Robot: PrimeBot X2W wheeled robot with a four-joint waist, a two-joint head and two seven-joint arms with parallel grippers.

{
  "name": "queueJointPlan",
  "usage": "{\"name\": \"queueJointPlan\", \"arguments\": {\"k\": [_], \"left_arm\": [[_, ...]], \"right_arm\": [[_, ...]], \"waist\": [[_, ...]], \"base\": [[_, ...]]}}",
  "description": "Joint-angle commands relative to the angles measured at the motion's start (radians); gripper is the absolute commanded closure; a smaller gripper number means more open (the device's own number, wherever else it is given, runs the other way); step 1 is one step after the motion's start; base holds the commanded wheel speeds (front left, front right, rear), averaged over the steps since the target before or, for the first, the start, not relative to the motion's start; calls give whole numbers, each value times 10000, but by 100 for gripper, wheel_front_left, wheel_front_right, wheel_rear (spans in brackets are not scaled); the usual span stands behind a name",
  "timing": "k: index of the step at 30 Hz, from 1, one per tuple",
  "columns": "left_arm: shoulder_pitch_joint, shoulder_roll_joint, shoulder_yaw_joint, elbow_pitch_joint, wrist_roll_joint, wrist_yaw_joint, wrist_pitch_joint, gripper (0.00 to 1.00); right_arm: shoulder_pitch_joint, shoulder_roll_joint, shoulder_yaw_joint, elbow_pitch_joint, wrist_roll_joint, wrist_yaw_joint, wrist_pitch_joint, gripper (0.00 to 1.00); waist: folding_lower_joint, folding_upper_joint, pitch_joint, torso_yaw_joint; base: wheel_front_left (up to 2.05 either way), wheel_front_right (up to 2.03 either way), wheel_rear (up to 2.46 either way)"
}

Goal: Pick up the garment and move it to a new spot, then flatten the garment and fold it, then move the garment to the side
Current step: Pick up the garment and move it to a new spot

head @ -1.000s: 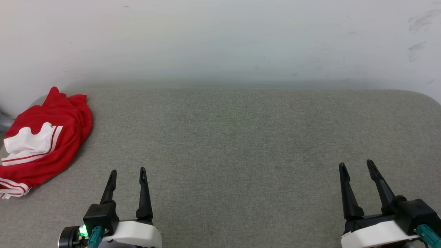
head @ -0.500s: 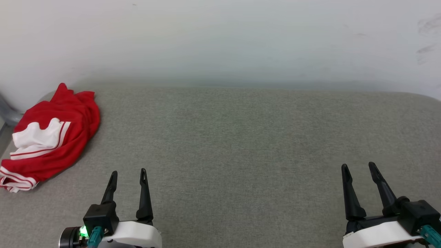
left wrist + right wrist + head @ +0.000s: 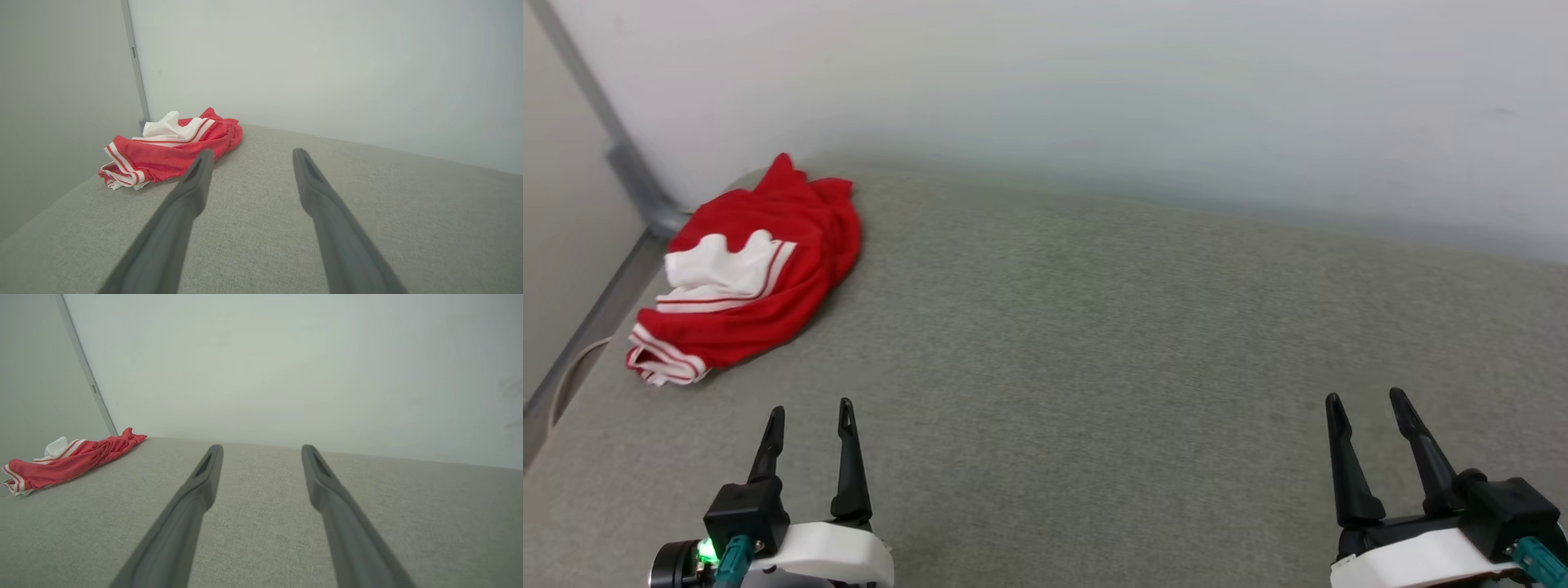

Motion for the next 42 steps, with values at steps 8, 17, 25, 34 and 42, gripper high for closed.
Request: {"name": "queueJointPlan", "arguments": {"k": [8,17,25,34,42], "left_arm": [[49,10,243,40,-139,56,-28,0],[160,9,483,41,-102,-60,-28,0],[54,9,555,120,-227,-86,-28,0],[-1576,174,1445,321,-430,-1127,-28,0],[-4567,1160,2103,985,-537,-1876,-28,0]], "right_arm": [[100,13,140,-89,-45,-7,-25,0],[87,11,195,-74,-112,-7,-25,0],[5,11,245,-70,-89,-7,-25,0],[-378,10,322,-270,-507,-7,-25,0],[-1128,11,315,-915,-1337,-7,-25,0]], "waist": [[0,0,79,1207],[0,0,133,2208],[0,0,187,2366],[0,0,819,1842],[0,0,2343,1030]], "base": [[0,0,0],[0,0,0],[0,0,0],[0,0,0],[0,0,0]]}}
